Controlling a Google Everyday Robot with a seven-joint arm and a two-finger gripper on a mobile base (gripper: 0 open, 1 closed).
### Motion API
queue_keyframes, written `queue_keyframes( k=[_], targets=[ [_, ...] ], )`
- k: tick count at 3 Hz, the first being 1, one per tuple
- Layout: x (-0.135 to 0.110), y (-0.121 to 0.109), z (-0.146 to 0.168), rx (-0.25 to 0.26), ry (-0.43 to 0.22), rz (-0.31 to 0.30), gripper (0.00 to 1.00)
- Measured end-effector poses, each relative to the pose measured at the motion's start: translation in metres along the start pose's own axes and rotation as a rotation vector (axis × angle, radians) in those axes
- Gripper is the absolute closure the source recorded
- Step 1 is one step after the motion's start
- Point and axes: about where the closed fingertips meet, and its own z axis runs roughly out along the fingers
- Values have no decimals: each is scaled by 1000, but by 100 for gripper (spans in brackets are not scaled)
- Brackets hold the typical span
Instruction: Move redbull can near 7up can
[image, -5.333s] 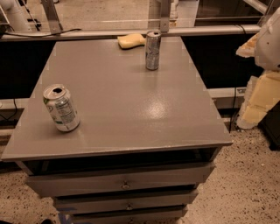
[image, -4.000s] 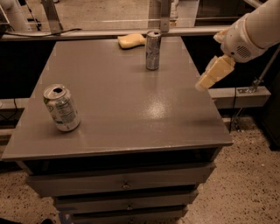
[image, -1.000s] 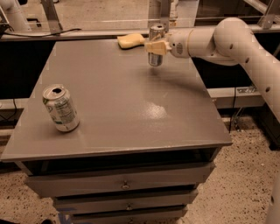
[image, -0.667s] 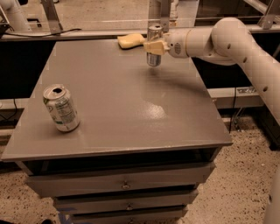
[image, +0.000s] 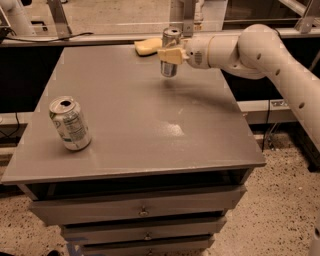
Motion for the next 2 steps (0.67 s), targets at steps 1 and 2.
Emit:
queue_keyframes(
  k=[1,2],
  targets=[
    [-10,46,10,-76,-52,-24,100],
    [-12,101,19,-155,-71,-70,100]
  ],
)
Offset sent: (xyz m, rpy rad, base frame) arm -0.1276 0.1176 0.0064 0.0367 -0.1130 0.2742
